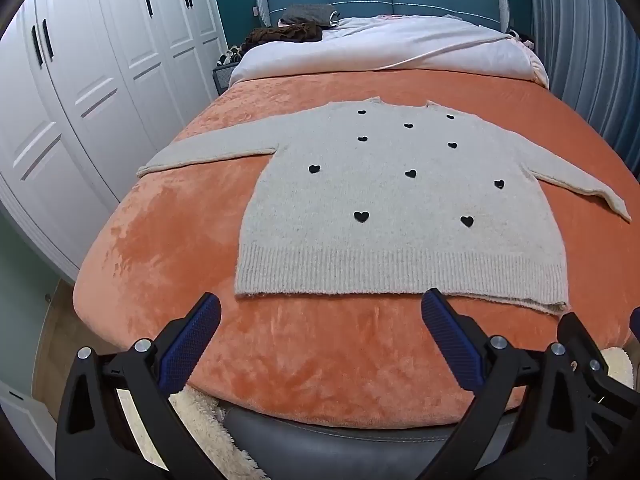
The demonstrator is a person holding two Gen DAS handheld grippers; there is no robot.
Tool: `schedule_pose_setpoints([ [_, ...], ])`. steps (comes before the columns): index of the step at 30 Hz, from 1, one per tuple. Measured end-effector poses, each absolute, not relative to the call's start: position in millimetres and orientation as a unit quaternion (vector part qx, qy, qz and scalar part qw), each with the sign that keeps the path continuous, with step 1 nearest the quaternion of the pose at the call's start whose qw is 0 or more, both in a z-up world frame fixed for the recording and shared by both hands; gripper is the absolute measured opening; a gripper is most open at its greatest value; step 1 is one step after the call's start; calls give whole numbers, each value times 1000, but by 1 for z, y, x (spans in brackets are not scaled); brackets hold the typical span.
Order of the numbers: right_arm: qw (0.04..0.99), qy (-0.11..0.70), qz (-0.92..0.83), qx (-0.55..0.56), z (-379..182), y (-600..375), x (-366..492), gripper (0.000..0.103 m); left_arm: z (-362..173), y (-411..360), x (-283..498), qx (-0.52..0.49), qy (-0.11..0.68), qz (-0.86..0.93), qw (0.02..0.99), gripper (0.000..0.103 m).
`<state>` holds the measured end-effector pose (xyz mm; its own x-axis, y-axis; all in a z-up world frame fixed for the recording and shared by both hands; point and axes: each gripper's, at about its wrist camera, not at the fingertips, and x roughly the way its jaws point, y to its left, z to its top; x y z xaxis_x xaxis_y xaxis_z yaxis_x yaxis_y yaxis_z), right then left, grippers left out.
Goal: Fold small clothes
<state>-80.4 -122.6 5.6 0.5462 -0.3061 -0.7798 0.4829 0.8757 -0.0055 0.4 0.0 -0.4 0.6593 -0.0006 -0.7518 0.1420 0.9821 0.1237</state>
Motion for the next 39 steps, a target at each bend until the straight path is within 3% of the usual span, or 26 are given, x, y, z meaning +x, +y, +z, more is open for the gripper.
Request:
schedule_pose_setpoints([
  [39, 874, 416, -225, 107, 5, -122, -82, 98, -4, 4, 0, 79, 415, -37, 906, 98],
])
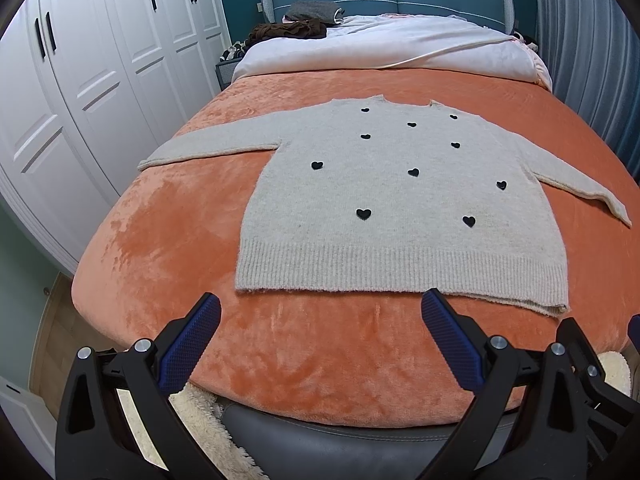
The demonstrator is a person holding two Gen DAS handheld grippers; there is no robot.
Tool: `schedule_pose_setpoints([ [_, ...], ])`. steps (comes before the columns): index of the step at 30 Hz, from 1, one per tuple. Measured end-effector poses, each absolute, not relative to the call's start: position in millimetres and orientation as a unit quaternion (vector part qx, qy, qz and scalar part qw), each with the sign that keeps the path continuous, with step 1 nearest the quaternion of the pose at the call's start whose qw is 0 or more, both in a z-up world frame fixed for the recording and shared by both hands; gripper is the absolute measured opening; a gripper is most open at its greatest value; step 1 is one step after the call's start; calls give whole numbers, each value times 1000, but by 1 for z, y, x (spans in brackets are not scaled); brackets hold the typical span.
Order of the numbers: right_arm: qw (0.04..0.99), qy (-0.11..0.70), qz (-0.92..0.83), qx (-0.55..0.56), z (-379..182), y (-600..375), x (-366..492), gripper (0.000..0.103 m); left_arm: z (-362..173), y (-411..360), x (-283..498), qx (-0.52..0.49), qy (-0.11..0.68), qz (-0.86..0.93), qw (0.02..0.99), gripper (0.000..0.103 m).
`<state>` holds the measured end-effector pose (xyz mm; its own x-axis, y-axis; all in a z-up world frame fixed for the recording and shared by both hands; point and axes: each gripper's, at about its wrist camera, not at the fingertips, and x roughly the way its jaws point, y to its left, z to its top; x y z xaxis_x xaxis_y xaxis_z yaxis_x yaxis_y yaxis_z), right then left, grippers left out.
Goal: Fold small clothes
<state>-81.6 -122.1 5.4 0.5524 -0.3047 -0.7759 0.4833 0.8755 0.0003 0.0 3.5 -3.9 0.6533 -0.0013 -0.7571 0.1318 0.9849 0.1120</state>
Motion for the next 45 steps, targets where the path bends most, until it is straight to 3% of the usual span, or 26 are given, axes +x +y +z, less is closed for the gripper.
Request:
schedule_pose_setpoints([
  [45, 872, 419, -224, 113, 4, -123, -80, 98, -2, 5, 2, 79, 416, -35, 905, 98],
])
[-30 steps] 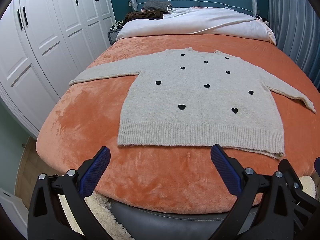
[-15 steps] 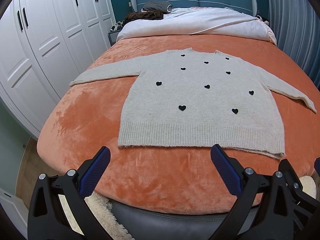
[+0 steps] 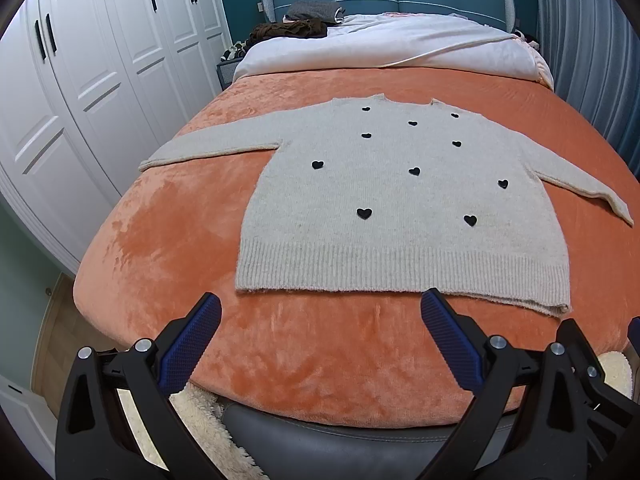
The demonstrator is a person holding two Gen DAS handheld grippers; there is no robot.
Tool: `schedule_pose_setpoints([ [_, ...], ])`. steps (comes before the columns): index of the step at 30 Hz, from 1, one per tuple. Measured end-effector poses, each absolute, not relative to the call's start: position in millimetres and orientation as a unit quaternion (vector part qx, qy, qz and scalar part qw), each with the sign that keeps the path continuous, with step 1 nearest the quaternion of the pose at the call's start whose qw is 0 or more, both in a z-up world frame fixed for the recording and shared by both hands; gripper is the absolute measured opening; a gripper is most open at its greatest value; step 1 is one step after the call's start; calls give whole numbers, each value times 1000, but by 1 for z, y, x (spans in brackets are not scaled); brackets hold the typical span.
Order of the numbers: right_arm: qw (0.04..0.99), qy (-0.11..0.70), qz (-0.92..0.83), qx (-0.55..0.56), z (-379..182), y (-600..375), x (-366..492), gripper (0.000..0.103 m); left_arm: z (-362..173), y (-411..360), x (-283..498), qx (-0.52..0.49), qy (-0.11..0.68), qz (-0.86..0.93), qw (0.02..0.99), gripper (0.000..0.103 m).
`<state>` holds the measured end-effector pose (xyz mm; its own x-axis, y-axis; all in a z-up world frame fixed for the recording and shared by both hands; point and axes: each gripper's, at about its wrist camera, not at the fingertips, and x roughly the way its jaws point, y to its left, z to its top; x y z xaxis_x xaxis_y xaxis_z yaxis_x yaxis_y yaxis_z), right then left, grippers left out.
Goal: Fold small clothes
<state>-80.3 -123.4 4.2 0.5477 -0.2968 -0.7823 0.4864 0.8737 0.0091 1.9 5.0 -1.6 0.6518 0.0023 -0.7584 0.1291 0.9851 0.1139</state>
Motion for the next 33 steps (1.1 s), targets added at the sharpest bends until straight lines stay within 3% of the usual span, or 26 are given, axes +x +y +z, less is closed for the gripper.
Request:
schedule_pose_setpoints([
  [15, 872, 421, -222, 115, 1, -125, -81, 98, -11, 7, 3, 69, 431, -37, 899, 98],
  [20, 865, 443, -170, 163, -23, -149, -66, 98, -29, 10, 18, 39, 459, -53, 886, 98],
  [33, 816, 387, -315, 291, -88, -464, 1, 98, -48, 26, 110, -80, 471, -57, 877, 98],
])
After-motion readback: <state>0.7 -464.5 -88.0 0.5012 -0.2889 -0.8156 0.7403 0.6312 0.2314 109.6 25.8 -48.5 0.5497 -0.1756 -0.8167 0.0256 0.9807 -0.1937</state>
